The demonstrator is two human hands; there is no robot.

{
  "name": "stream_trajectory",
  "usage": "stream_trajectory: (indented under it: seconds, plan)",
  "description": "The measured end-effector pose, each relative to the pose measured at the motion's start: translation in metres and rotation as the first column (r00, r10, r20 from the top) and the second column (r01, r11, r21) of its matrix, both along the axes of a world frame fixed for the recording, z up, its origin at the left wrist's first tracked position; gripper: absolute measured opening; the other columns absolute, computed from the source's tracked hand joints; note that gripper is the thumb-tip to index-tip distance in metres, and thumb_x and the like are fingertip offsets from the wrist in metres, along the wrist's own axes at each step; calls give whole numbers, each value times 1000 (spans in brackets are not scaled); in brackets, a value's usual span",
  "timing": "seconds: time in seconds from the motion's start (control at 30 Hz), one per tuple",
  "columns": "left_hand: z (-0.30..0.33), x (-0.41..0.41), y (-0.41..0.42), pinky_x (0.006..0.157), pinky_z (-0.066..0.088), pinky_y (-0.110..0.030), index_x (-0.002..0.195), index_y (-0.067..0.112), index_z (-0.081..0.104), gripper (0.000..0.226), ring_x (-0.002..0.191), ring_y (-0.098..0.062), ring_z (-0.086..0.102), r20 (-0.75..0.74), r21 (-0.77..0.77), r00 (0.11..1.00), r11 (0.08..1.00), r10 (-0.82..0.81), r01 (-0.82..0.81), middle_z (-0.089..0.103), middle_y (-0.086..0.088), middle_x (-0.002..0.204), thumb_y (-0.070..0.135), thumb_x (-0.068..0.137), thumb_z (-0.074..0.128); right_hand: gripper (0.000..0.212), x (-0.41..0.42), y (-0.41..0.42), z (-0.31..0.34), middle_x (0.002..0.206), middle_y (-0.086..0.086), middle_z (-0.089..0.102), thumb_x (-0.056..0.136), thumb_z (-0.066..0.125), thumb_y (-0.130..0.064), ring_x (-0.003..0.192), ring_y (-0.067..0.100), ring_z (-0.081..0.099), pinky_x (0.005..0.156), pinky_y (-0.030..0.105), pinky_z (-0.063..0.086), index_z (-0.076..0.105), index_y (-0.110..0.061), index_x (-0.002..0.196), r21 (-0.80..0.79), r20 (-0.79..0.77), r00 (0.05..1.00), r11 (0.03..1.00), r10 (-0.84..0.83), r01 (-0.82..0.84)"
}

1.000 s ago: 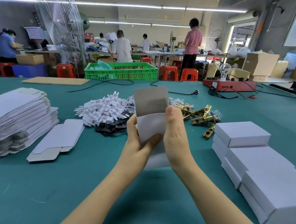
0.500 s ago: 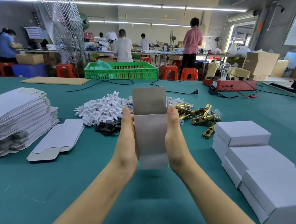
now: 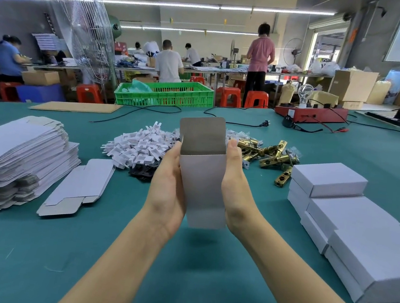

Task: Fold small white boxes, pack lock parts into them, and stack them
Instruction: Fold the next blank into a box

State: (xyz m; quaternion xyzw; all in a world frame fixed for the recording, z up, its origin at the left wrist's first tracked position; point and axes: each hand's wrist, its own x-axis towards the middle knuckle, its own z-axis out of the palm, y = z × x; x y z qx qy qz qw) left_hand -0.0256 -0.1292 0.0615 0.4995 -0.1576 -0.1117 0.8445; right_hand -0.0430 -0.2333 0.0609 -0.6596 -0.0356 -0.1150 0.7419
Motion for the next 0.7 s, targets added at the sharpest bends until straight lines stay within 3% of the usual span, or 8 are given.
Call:
stream_trajectory:
  seconds: [0.07,0.3,0.4,0.5,0.63,0.7]
  plan:
    - [2,-2,0,75,59,-32,115,19,73,47,103,-21,70,-1,-29,1000,999,-18,18,71,-8,119,46,99,38,79,1,0,0,117,2,65,74,28,-85,108,18,63,98,47,49,52,-27,123,-2,-28,999,1000,-22,22]
    - [-3,-2,-2,67,59,-30,101,21,77,40,88,-20,71,-20,-14,999,999,32,-32,74,-9,108,36,96,41,78,-2,2,3,122,15,60,77,30,-75,113,30,57,102,49,44,52,-14,120,23,-5,998,998,-61,61]
    - [-4,-2,-4,65,58,-27,108,19,71,35,84,-17,71,6,-49,996,995,92,-91,75,-7,103,30,97,39,66,-2,3,4,117,21,56,85,32,-65,99,24,56,95,44,45,47,-9,117,13,75,995,998,-62,61]
    - [-3,-3,-5,67,58,-27,116,18,63,32,84,-16,69,54,-67,992,992,112,-108,74,-5,106,23,96,39,54,-2,1,4,103,11,57,89,35,-58,92,19,52,87,40,45,45,-9,111,35,106,993,999,-45,41]
    - [-5,-5,-6,60,57,-27,102,27,67,30,79,-14,70,114,-57,983,989,141,-135,75,-2,99,22,96,38,52,-1,-2,4,112,13,61,83,41,-58,104,34,56,100,52,42,51,-14,109,56,59,998,998,-19,16]
    - [-3,-6,-7,60,55,-27,99,30,69,32,80,-13,71,137,-69,978,987,155,-147,75,-1,99,22,93,39,38,1,-5,4,104,5,63,82,45,-51,97,24,58,92,46,45,52,-19,101,88,69,998,996,10,-16]
